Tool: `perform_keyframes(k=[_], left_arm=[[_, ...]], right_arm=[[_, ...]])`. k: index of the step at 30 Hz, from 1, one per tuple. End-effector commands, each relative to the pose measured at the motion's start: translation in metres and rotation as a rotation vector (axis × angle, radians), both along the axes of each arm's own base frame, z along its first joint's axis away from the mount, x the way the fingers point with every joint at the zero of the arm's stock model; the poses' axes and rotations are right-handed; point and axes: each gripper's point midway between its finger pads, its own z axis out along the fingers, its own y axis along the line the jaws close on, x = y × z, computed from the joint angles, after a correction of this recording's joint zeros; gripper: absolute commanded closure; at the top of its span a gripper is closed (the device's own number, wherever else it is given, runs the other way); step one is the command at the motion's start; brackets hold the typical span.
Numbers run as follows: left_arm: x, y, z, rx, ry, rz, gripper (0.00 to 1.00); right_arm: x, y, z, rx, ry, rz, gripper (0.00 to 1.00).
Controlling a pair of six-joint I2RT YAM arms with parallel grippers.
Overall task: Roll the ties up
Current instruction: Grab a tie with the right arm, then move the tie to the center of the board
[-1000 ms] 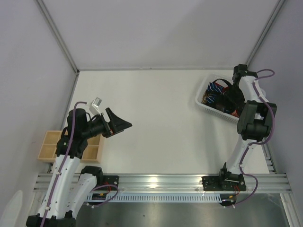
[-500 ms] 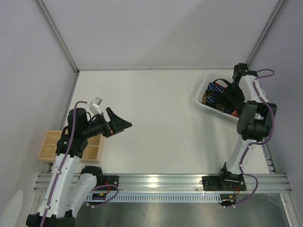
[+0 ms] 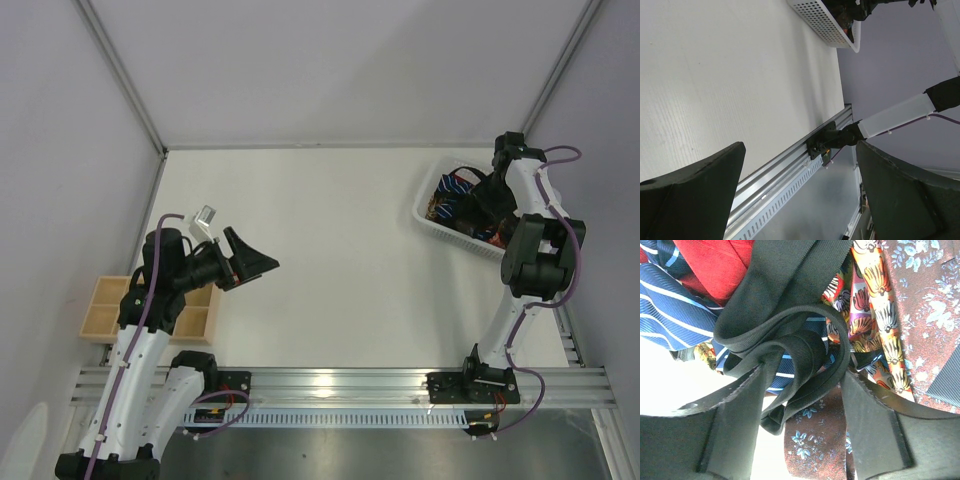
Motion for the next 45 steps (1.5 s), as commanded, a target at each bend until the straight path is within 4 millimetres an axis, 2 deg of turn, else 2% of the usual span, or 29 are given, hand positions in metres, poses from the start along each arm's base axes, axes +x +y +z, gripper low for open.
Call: perform_keyframes(k=[1, 2, 4, 10, 12, 13, 15, 16, 17, 18, 20, 21, 23, 24, 25, 26, 27, 28, 29, 31, 33, 34, 36, 38, 39, 40, 41, 44, 45], left_arm=[[0.002, -0.001, 0.015, -0.007, -0.060, -0.015, 0.00], [0.002, -0.001, 0.015, -0.004, -0.062, -0.017, 0.00], [0.001, -0.001, 0.016, -0.003, -0.065, -0.018, 0.00], [0.000, -0.001, 0.016, -0.008, -0.067, -0.018, 0.00], [0.000, -0.001, 0.017, -0.012, -0.072, -0.018, 0.00], [0.001, -0.001, 0.017, -0.013, -0.070, -0.018, 0.00], [0.000, -0.002, 0.017, -0.017, -0.069, -0.021, 0.00], [0.000, -0.002, 0.018, -0.019, -0.068, -0.022, 0.00], [0.000, -0.002, 0.019, -0.019, -0.069, -0.023, 0.00], [0.000, -0.002, 0.022, -0.019, -0.074, -0.023, 0.00], [0.000, -0.001, 0.028, -0.013, -0.092, -0.022, 0.00], [0.001, -0.001, 0.030, -0.008, -0.093, -0.022, 0.00], [0.001, 0.000, 0.038, -0.002, -0.112, -0.017, 0.00], [0.002, 0.000, 0.041, -0.002, -0.117, -0.017, 0.00], [0.003, 0.000, 0.043, -0.004, -0.116, -0.014, 0.00], [0.003, 0.000, 0.049, -0.006, -0.126, -0.012, 0.00], [0.003, 0.000, 0.051, -0.007, -0.122, -0.012, 0.00], [0.003, 0.000, 0.053, -0.010, -0.118, -0.011, 0.00], [0.003, 0.000, 0.058, -0.011, -0.126, -0.008, 0.00], [0.002, 0.001, 0.058, -0.008, -0.109, -0.002, 0.00], [-0.001, 0.003, 0.059, 0.005, -0.087, 0.010, 0.00], [-0.001, 0.006, 0.059, 0.019, -0.090, 0.025, 0.00], [-0.006, 0.008, 0.064, 0.020, -0.104, 0.037, 0.00], [-0.009, 0.009, 0.068, 0.012, -0.112, 0.049, 0.00], [-0.012, 0.009, 0.072, 0.004, -0.123, 0.052, 0.00], [-0.016, 0.009, 0.079, -0.012, -0.144, 0.052, 0.00], [-0.019, 0.008, 0.084, -0.021, -0.158, 0.052, 0.00], [-0.027, 0.008, 0.094, -0.044, -0.175, 0.055, 0.00], [-0.029, 0.008, 0.095, -0.049, -0.175, 0.057, 0.00]], right_arm=[[0.007, -0.004, 0.010, -0.010, -0.041, -0.023, 0.37], [0.007, -0.005, 0.009, -0.011, -0.039, -0.023, 0.38], [0.006, -0.005, 0.006, -0.012, -0.034, -0.019, 0.53], [0.006, -0.006, 0.005, -0.023, -0.028, -0.006, 0.60], [0.009, -0.008, 0.006, -0.026, -0.031, 0.003, 0.67], [0.011, -0.008, 0.007, -0.024, -0.034, 0.006, 0.77], [0.017, -0.010, 0.014, -0.033, -0.053, 0.023, 0.88], [0.021, -0.012, 0.020, -0.039, -0.066, 0.027, 0.97], [0.023, -0.012, 0.025, -0.040, -0.074, 0.030, 0.99], [0.033, -0.015, 0.042, -0.051, -0.120, 0.045, 1.00], [0.043, -0.013, 0.061, -0.049, -0.171, 0.094, 1.00], [0.057, -0.012, 0.089, -0.057, -0.251, 0.113, 1.00], [0.075, 0.001, 0.125, -0.058, -0.358, 0.189, 1.00], [0.083, 0.013, 0.144, -0.081, -0.405, 0.266, 1.00], [0.099, 0.026, 0.187, -0.098, -0.528, 0.318, 1.00], [0.106, 0.041, 0.207, -0.089, -0.589, 0.375, 1.00], [0.110, 0.069, 0.228, -0.077, -0.650, 0.462, 1.00], [0.115, 0.083, 0.271, -0.098, -0.777, 0.504, 1.00], [0.114, 0.096, 0.288, -0.103, -0.833, 0.544, 1.00], [0.101, 0.153, 0.335, -0.088, -0.997, 0.696, 1.00], [0.082, 0.191, 0.361, -0.080, -1.092, 0.796, 1.00], [0.068, 0.227, 0.381, -0.084, -1.174, 0.884, 1.00], [0.040, 0.255, 0.400, -0.068, -1.233, 0.954, 1.00], [0.017, 0.290, 0.404, -0.009, -1.241, 1.035, 1.00], [0.011, 0.298, 0.397, 0.008, -1.213, 1.053, 1.00], [0.004, 0.304, 0.379, 0.032, -1.143, 1.078, 1.00], [-0.004, 0.320, 0.352, 0.056, -1.064, 1.137, 1.00], [-0.029, 0.333, 0.279, 0.117, -0.813, 1.222, 1.00], [-0.048, 0.341, 0.237, 0.158, -0.686, 1.272, 1.00]])
